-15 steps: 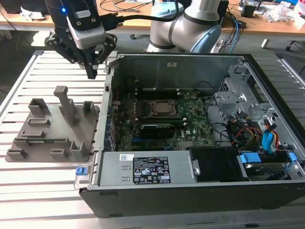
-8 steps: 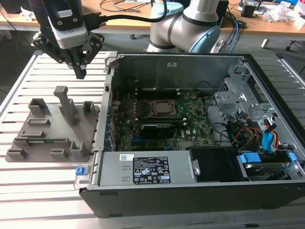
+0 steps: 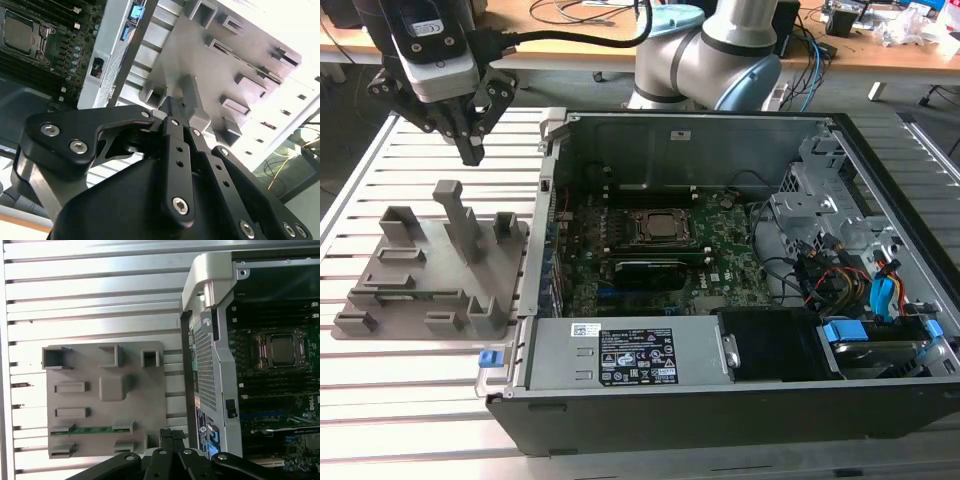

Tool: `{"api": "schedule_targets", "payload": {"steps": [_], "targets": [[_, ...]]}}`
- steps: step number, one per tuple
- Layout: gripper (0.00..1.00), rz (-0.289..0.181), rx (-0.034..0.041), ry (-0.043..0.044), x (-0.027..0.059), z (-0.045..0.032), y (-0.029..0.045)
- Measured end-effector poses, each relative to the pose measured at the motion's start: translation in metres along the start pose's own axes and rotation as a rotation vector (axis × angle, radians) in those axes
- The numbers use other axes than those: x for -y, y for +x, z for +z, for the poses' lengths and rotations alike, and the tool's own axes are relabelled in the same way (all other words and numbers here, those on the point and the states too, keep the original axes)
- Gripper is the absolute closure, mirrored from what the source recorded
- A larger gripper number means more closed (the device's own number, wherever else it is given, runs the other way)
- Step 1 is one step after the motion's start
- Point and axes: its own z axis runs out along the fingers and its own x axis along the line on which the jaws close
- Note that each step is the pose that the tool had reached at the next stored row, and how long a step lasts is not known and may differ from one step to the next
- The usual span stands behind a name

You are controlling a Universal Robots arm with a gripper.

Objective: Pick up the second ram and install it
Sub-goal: 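Reach for the second ram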

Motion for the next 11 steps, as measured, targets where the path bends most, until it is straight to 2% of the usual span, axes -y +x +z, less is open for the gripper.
{"api": "schedule_targets", "payload": {"steps": [5, 11], "targets": [[0.89, 0.000, 0.0001, 0.0000, 0.0013, -0.0003, 0.0165], [0.89, 0.000, 0.0001, -0.0001, 0.0020, -0.0005, 0.0266]]}}
